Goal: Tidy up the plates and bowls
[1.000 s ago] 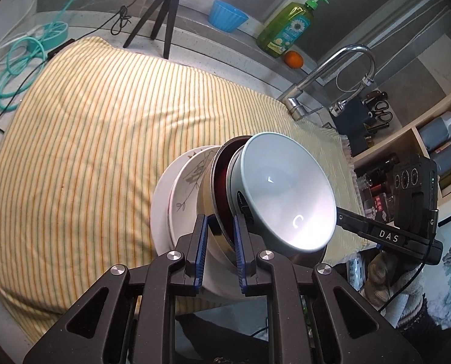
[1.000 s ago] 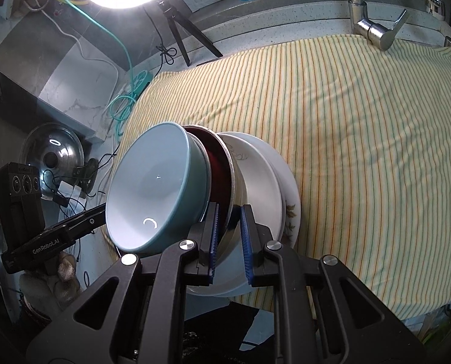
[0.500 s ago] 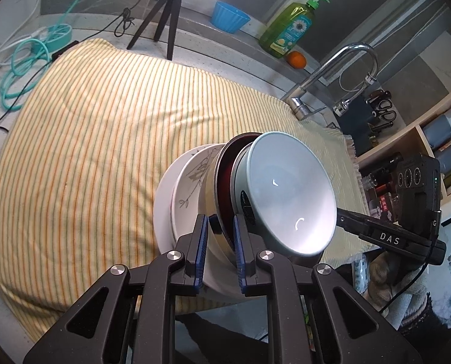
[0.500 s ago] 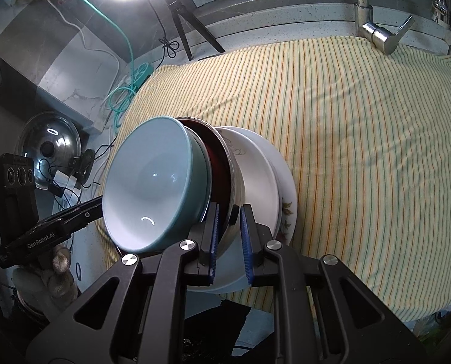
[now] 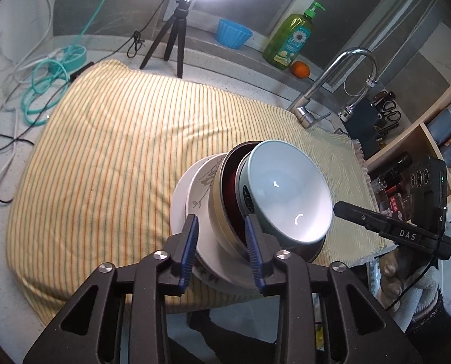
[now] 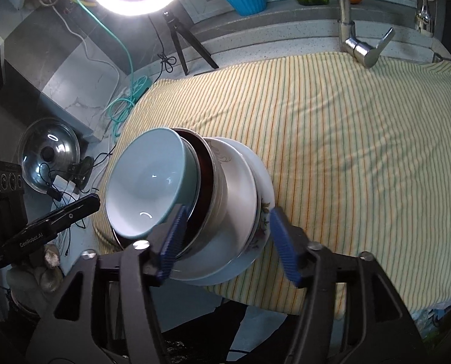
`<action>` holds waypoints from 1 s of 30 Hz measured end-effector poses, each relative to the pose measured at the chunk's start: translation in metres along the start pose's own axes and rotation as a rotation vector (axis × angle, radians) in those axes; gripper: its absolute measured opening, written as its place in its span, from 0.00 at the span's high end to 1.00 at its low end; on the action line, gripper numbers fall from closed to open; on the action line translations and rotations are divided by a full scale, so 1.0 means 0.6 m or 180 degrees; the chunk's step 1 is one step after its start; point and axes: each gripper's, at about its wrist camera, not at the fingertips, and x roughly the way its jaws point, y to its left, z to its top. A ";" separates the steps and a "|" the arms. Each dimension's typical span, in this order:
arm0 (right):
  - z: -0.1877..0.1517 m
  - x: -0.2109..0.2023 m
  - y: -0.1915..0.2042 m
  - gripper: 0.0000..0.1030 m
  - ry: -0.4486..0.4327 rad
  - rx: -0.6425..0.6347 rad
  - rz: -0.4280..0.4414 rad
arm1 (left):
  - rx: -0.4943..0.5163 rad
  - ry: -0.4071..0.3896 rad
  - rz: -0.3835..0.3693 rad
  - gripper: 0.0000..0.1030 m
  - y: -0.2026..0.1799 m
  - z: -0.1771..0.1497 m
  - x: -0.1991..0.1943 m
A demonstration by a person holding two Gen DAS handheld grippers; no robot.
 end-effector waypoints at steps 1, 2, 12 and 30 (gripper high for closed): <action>-0.001 -0.005 0.004 0.34 -0.0036 -0.0033 -0.0028 | 0.0034 -0.0028 0.0037 0.66 -0.004 0.000 -0.005; -0.001 -0.009 0.007 0.33 -0.0061 -0.0072 -0.0057 | 0.0067 -0.0058 0.0072 0.59 -0.008 0.000 -0.009; -0.007 -0.035 0.027 0.08 -0.0374 -0.0230 -0.0085 | 0.0284 -0.0251 0.0274 0.38 -0.030 -0.003 -0.034; 0.002 -0.048 0.033 0.01 -0.0462 -0.0305 -0.0281 | 0.0322 -0.0268 0.0463 0.34 -0.050 -0.001 -0.033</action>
